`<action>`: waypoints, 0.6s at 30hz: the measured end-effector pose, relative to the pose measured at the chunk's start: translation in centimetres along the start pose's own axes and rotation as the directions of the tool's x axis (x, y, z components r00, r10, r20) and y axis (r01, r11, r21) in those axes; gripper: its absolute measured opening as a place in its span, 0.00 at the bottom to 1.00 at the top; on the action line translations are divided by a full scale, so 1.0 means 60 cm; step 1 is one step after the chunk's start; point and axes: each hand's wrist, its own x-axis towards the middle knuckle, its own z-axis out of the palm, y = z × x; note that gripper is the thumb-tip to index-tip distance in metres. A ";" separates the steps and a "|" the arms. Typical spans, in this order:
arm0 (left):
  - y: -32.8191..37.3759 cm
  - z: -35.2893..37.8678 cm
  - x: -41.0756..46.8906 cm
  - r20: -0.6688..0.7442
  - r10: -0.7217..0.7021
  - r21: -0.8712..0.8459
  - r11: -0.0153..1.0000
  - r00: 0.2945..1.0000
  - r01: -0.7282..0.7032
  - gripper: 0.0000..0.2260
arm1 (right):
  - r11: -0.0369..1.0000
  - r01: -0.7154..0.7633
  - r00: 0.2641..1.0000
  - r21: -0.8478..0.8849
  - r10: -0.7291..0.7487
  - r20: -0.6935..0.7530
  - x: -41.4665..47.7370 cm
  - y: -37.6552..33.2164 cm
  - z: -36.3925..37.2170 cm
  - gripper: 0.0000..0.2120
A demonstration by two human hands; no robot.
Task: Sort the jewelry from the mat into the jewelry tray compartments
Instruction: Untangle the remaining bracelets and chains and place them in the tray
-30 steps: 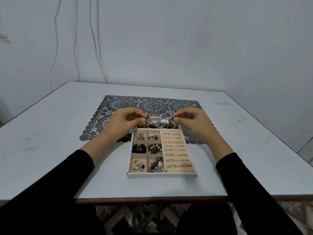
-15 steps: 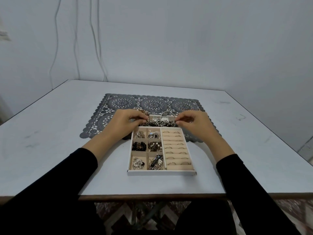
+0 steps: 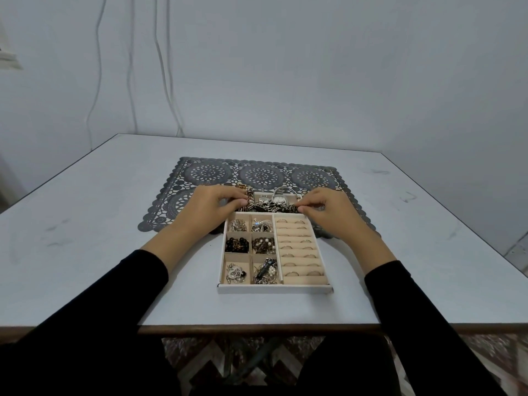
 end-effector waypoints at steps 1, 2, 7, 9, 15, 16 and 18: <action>0.001 0.000 0.000 0.003 -0.022 -0.008 1.000 1.000 0.022 0.07 | 1.000 -0.009 1.000 0.008 0.009 -0.002 -0.001 0.001 0.000 0.07; 0.002 0.000 0.000 0.009 -0.051 -0.024 0.998 0.999 0.051 0.07 | 1.000 -0.021 1.000 0.020 0.021 -0.002 -0.002 0.002 0.001 0.07; 0.011 -0.006 -0.011 0.053 -0.122 -0.047 0.991 0.991 0.125 0.11 | 0.989 -0.089 0.995 0.117 0.093 -0.030 -0.014 -0.001 -0.003 0.08; 0.019 -0.009 -0.021 0.079 -0.134 -0.024 0.990 0.988 0.136 0.13 | 0.980 -0.114 0.992 0.160 0.121 -0.034 -0.024 -0.004 -0.004 0.09; 0.046 -0.013 -0.055 0.204 -0.203 0.097 0.978 0.958 0.186 0.22 | 0.944 -0.218 0.976 0.246 0.211 0.053 -0.071 -0.012 0.007 0.22; 0.048 -0.013 -0.062 0.233 -0.211 0.103 0.976 0.949 0.192 0.23 | 0.926 -0.240 0.970 0.291 0.222 0.094 -0.081 -0.017 0.009 0.23; 0.053 -0.014 -0.076 0.282 -0.222 0.105 0.974 0.933 0.200 0.24 | 0.909 -0.261 0.961 0.325 0.214 0.175 -0.100 -0.022 0.012 0.18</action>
